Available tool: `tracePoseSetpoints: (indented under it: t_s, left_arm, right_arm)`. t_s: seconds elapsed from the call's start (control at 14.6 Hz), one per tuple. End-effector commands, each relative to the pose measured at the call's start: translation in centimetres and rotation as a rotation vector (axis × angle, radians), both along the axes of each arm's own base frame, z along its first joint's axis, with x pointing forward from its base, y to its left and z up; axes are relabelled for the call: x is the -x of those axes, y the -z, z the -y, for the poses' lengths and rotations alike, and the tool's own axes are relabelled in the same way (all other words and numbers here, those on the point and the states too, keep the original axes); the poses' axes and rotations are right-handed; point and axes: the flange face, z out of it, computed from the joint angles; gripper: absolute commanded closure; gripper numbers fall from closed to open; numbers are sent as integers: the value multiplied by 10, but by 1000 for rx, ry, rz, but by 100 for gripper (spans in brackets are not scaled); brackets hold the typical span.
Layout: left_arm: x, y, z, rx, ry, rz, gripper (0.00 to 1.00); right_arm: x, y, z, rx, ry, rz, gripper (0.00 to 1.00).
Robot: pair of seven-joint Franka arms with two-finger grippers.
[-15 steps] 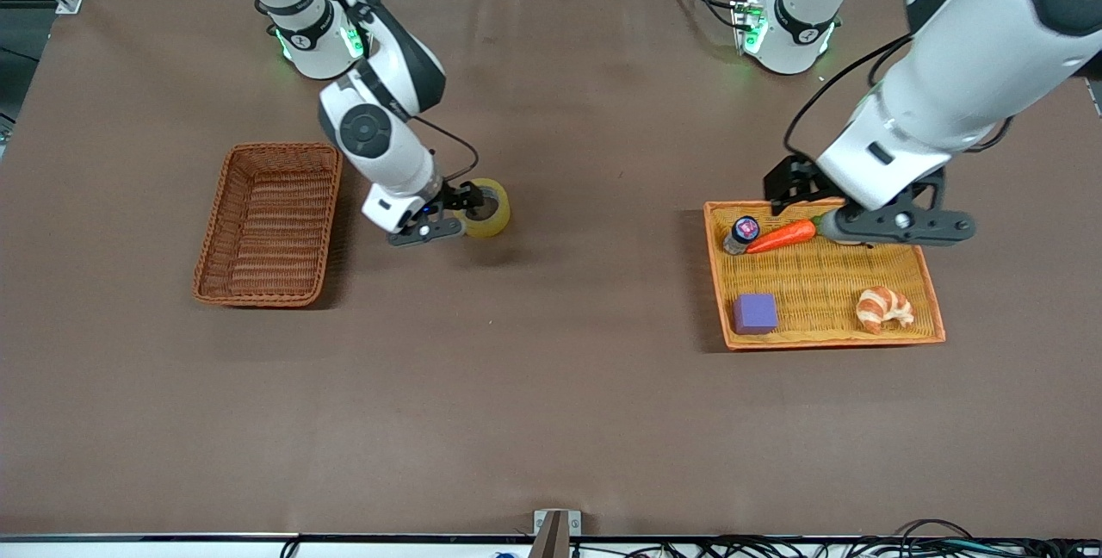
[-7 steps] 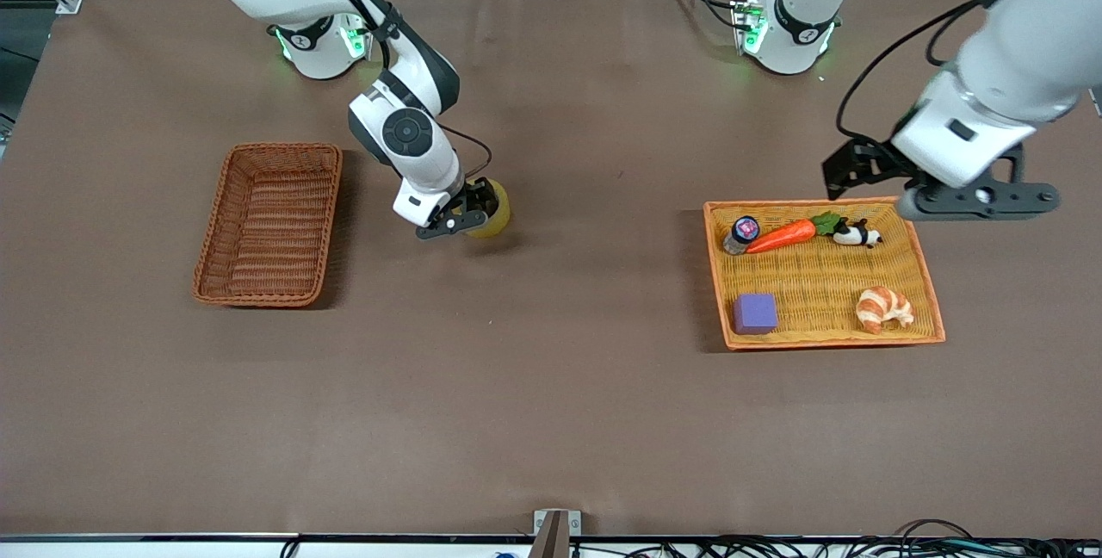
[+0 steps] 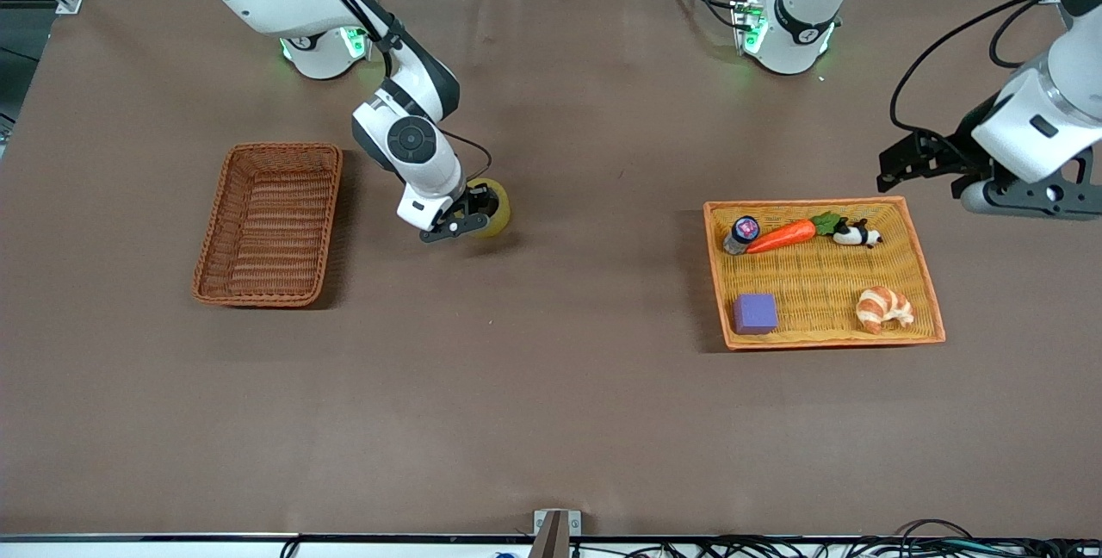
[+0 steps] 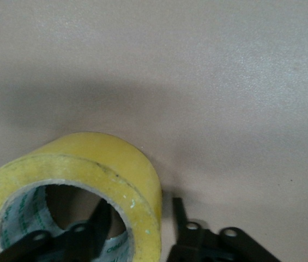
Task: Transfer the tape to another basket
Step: 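Grasp the tape with the right gripper while the left gripper withdraws, then carry the tape into the wicker basket with the right gripper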
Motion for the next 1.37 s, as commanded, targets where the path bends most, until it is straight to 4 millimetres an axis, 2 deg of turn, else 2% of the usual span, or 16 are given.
tracePoseSetpoints:
  t_s: [0.0,0.14,0.27,0.41,0.48,0.69,0.75,0.82,1.03,1.1,1.23,1.3]
  left_arm:
    - [29,0,12,-69,55,30,0]
    - [30,1,15,-65,44,27,0]
    - [31,1,11,-53,39,14,0]
    - [29,-1,14,-26,11,20,0]
    - [28,-1,13,-31,-3,25,0]
    - [24,-8,9,-34,-27,41,0]
    - [24,-9,7,-47,-32,45,0]
    - [23,-10,7,-57,-45,50,0]
    - [22,-12,6,-81,-41,59,0]
    - [22,-16,6,-83,-41,68,0]
    - [20,-16,7,-82,-44,69,0]
    - [20,-17,7,-82,-46,71,0]
  right_arm:
    - [5,2,-1,31,53,21,100]
    - [2,1,3,43,50,28,100]
    - [-13,-18,5,82,128,29,100]
    - [-38,-53,10,134,174,29,100]
    - [-53,-78,18,142,204,35,100]
    - [-79,-142,63,126,257,44,100]
    - [-88,-160,89,119,244,38,100]
    - [-99,-173,124,133,238,31,100]
    - [-116,-202,224,117,155,-1,100]
    - [-117,-204,254,112,117,-11,100]
    - [-109,-193,317,105,70,-41,100]
    - [-104,-185,336,101,56,-54,100]
